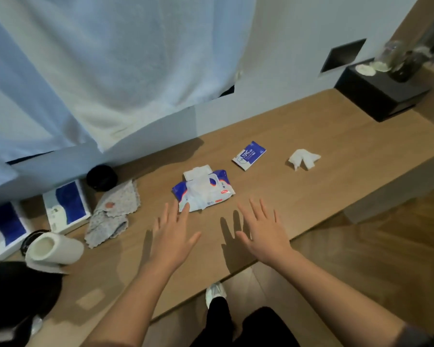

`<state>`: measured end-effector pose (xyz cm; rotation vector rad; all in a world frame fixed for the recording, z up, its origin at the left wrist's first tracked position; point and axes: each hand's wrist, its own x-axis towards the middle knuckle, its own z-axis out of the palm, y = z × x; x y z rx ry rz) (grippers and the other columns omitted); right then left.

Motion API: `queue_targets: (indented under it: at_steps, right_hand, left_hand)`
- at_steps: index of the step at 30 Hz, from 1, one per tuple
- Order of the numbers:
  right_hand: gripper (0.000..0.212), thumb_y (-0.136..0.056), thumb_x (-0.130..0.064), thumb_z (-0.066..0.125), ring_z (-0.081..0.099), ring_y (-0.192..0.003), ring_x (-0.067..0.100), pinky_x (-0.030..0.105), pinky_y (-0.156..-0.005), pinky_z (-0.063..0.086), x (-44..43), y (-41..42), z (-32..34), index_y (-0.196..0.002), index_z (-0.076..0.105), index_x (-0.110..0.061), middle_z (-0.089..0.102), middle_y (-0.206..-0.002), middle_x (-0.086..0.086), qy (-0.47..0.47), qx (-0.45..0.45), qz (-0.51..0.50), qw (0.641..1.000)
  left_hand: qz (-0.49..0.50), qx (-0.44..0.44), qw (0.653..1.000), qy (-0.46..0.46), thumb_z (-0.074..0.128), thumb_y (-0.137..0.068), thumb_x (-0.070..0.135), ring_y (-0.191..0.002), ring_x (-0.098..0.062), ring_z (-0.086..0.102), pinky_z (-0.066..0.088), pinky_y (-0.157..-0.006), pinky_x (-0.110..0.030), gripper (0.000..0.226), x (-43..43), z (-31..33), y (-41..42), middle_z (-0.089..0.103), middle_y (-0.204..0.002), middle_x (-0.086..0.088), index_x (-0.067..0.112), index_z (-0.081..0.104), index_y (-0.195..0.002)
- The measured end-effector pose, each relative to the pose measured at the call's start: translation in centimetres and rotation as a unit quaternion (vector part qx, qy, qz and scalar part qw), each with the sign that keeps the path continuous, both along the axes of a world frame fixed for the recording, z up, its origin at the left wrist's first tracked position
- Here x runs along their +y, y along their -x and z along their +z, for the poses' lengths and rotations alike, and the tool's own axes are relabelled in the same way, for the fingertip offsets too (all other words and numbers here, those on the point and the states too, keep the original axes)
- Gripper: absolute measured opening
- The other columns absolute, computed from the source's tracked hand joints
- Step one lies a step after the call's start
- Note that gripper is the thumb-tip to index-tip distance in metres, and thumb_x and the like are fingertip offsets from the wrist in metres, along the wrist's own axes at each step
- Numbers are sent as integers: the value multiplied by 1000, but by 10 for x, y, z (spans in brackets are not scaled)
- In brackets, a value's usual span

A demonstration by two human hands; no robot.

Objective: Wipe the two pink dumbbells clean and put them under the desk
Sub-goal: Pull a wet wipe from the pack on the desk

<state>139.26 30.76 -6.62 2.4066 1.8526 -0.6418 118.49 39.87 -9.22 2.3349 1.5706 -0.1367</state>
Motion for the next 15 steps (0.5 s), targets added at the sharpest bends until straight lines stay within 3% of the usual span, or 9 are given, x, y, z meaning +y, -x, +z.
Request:
queue_targets:
  at_steps: [7, 12, 15]
  right_hand:
    - [73, -99, -51, 45, -3, -153, 28, 48, -121, 9, 76, -4, -32, -156, 4, -33, -2, -166, 1, -10, 0, 76, 997]
    - [59, -95, -33, 57, 29, -144, 26, 39, -112, 29, 130, -11, -43, -149, 34, -22, 32, -156, 4, -87, 54, 85, 991]
    - [55, -94, -30, 61, 41, -133, 27, 38, -107, 34, 154, -12, -50, -145, 41, -21, 42, -146, 5, -100, 72, 110, 986]
  left_hand:
    - [27, 9, 999, 23, 47, -95, 55, -152, -26, 1, 14, -120, -47, 81, 40, -15, -16, 4, -166, -3, 26, 5, -157]
    - [91, -68, 992, 54, 59, -89, 55, -149, -19, 20, 27, -117, -40, 87, 63, -38, -23, 19, -164, 1, 23, 15, -156]
    - [101, -93, 988, 65, 67, -84, 52, -147, -18, 25, 29, -116, -38, 94, 76, -49, -24, 20, -163, 2, 22, 15, -156]
